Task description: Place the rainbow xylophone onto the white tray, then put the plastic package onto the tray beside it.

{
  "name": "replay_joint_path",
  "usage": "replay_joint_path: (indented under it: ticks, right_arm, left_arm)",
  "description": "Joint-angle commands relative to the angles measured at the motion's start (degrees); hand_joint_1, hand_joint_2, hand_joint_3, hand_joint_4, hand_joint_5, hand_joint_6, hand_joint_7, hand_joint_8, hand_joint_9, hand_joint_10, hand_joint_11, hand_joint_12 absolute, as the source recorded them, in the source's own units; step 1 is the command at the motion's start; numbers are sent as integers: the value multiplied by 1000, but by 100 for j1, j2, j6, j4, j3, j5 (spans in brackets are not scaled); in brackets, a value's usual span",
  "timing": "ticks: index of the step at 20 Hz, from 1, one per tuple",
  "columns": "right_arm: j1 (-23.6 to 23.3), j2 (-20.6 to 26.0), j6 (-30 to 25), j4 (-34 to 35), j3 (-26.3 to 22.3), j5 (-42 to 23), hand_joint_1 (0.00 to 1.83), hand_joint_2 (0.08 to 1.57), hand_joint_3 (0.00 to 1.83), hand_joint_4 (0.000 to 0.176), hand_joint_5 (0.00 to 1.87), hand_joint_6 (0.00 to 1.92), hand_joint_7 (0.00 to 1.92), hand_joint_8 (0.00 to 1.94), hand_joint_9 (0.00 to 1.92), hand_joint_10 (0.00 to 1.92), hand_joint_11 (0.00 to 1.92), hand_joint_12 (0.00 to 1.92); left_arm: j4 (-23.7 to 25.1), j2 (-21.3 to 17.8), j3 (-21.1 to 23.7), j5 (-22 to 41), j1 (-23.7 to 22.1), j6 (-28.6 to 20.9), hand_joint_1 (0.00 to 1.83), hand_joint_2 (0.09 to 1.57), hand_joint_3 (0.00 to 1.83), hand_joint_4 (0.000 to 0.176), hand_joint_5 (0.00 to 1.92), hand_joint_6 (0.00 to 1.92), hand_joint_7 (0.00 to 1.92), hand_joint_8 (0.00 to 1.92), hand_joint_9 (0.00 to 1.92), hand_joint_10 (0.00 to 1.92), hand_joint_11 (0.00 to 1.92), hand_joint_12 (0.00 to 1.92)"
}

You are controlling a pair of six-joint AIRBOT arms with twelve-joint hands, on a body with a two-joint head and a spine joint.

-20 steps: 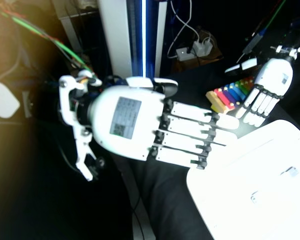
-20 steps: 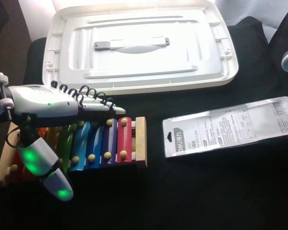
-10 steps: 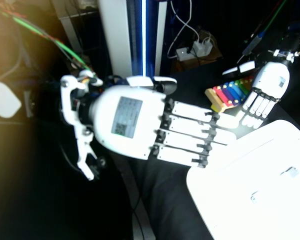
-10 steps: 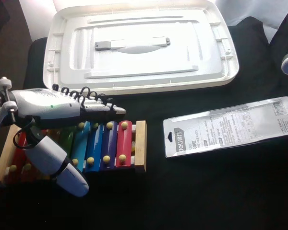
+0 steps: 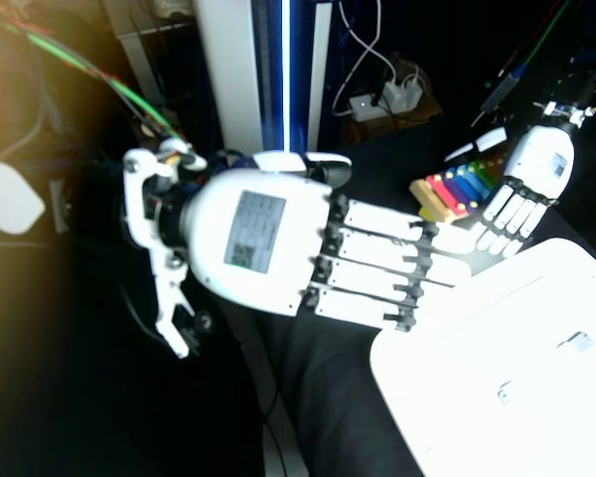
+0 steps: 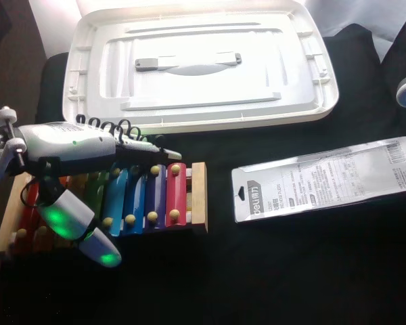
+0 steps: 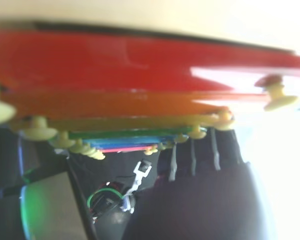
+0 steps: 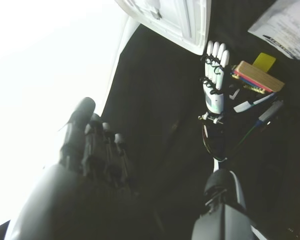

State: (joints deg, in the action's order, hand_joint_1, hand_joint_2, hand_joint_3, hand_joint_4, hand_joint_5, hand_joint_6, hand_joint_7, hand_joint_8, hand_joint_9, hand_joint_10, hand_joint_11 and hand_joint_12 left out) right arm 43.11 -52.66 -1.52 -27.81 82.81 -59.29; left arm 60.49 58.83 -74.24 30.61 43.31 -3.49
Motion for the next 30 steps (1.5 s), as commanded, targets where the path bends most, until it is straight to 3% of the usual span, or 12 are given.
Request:
replay_joint_path:
  ticks: [1,3,8,9,11,14,19,20,22,24,27,30]
  right_arm:
    - [-73,-7,-40,357,-9,-537,542,892,0,0,89,2,101,3,120,9,0,668]
    - [-73,-8,-40,356,-13,-537,546,910,7,0,97,4,113,7,130,11,0,670]
    - [-73,-8,-40,356,-20,-537,577,950,6,0,89,0,125,3,145,6,0,746]
    - [-73,-8,-40,356,-20,-537,578,951,3,0,99,2,127,2,145,4,0,734]
    - [-73,-11,-40,357,-19,-537,585,950,0,0,98,0,122,2,140,1,0,709]
    - [-73,-11,-40,357,-17,-537,624,936,0,0,108,3,144,7,152,4,0,739]
    - [-73,-10,-40,357,-17,-537,688,950,2,0,108,2,163,7,161,5,0,704]
    - [-73,-9,-40,357,-17,-537,707,951,2,0,106,1,159,4,158,3,0,700]
    - [-73,-9,-40,357,-17,-537,726,955,2,0,107,1,158,2,159,2,0,679]
    - [-73,-9,-40,357,-17,-537,748,960,0,0,106,0,142,0,156,0,0,650]
    - [-73,-10,-40,357,-16,-537,750,950,0,0,108,1,150,3,157,1,0,648]
    - [-73,-11,-39,357,-10,-537,770,960,1,3,120,3,168,6,174,6,0,690]
  left_arm:
    - [32,151,22,178,63,-58,969,873,1,37,365,4,463,5,465,12,355,227]
    - [17,161,18,197,68,-58,1002,979,0,10,510,7,583,1,596,8,249,838]
    - [-29,156,19,243,72,-59,1028,1097,8,0,801,68,842,46,805,54,369,1081]
    - [-37,155,19,250,72,-59,1053,1157,3,0,846,944,875,59,822,69,354,1163]
    - [-48,156,19,258,72,-59,1047,1204,0,0,798,1258,830,212,742,410,384,1282]
    - [-81,160,18,259,71,-34,996,1223,1,24,757,1324,579,674,536,781,315,1305]
    - [-274,156,14,281,65,122,1034,1185,6,0,744,1203,553,681,510,805,327,1283]
    - [-382,152,13,290,59,220,991,1225,2,22,736,1329,556,720,536,801,386,1278]
    - [-532,133,10,308,40,342,995,1150,0,0,489,1044,537,745,538,814,389,1305]
    - [-705,93,10,327,5,512,1097,1110,0,0,365,1103,428,1006,418,1200,303,1584]
    - [-1010,14,15,386,-78,772,1128,1072,0,0,342,1230,428,1152,413,1312,261,1630]
    - [-1151,-79,24,462,-191,872,1157,1061,0,21,380,1193,361,1206,410,1231,351,1330]
